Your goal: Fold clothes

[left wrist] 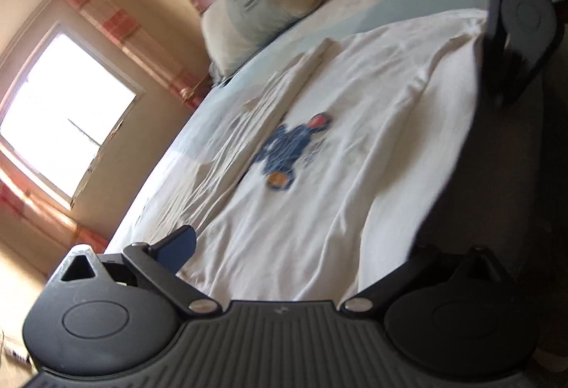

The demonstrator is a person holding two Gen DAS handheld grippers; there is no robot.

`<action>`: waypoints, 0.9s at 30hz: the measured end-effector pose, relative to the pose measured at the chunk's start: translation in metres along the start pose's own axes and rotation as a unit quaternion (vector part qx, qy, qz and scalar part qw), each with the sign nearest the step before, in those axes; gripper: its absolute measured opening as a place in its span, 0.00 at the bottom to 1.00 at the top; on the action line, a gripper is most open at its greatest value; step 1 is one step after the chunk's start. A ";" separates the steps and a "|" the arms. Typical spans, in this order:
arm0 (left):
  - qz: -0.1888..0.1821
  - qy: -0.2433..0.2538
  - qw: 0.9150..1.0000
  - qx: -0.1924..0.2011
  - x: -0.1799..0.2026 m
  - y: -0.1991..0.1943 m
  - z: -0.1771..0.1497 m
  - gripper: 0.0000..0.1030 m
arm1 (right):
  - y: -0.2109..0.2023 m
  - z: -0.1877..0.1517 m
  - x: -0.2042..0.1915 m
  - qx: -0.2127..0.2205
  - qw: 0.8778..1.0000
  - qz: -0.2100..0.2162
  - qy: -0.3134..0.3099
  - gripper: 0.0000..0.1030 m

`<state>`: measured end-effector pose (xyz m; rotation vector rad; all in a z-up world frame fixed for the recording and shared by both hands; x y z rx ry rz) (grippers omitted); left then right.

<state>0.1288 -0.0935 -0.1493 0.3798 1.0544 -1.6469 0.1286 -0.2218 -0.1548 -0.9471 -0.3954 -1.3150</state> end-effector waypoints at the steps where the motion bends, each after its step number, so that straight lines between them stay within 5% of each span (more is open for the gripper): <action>1: 0.002 -0.004 1.000 -0.001 -0.003 0.000 -0.001 0.99 | 0.001 -0.002 0.003 -0.002 1.000 -0.006 0.004 1.00; 12: 0.040 0.003 0.999 0.011 -0.017 -0.002 0.003 0.99 | 0.000 -0.007 0.024 0.017 0.997 -0.081 0.007 1.00; 20: 0.038 0.063 0.997 0.001 -0.023 0.012 0.011 0.99 | 0.008 0.012 0.029 0.025 0.996 -0.079 -0.028 1.00; 27: 0.052 0.063 0.997 -0.003 -0.047 0.035 0.024 0.99 | 0.024 0.031 0.038 0.034 0.994 -0.089 -0.047 1.00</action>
Point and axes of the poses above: each gripper's, at about its wrist camera, not at the fingertips, and y roughly the way its jaws point, x to its right, z to its top, the point moved 7 cm from there along y, roughly the way its jaws point, and after that the axes turned 1 degree about z, right-handed, at the moved point
